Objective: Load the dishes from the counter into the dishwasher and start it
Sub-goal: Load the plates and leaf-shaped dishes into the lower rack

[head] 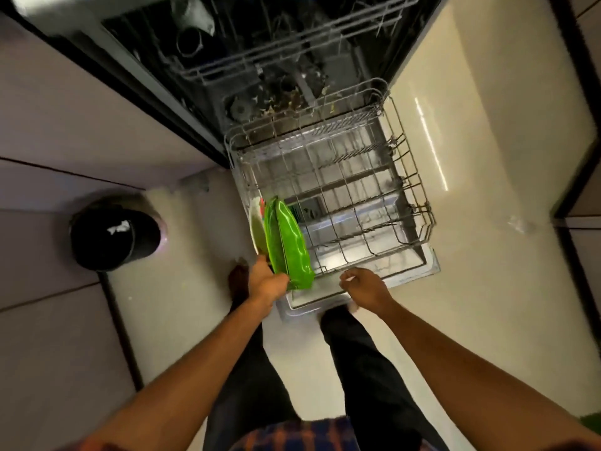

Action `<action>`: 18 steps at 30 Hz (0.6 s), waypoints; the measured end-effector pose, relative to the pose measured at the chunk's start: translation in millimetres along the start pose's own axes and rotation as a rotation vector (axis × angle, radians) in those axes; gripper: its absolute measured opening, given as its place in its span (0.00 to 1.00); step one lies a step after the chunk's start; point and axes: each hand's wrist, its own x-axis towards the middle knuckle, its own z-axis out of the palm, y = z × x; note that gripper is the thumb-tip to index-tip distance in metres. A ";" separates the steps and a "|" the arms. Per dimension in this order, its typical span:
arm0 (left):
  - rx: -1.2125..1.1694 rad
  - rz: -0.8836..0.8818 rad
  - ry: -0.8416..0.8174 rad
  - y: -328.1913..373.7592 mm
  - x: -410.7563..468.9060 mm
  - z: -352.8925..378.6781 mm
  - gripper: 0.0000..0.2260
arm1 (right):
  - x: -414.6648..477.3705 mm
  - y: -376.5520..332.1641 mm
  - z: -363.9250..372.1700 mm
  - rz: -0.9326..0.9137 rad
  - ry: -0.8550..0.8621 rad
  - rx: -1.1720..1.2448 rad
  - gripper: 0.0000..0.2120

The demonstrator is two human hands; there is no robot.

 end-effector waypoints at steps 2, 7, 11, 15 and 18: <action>0.011 -0.001 0.040 3.3 -4.4 23.5 0.17 | 19.8 18.3 -8.1 0.018 -0.008 0.009 0.05; 0.017 -0.038 0.142 -5.2 11.5 66.5 0.18 | 46.6 49.0 -3.4 0.062 -0.007 0.070 0.24; 0.059 0.001 0.208 0.9 24.7 92.8 0.17 | 64.6 58.3 7.5 0.045 -0.013 0.127 0.32; 0.150 0.005 0.225 -3.5 41.1 114.5 0.17 | 75.0 61.3 18.0 0.035 0.020 0.204 0.37; 0.205 0.025 0.257 -8.6 47.7 126.9 0.19 | 78.9 63.1 22.6 0.012 0.042 0.226 0.38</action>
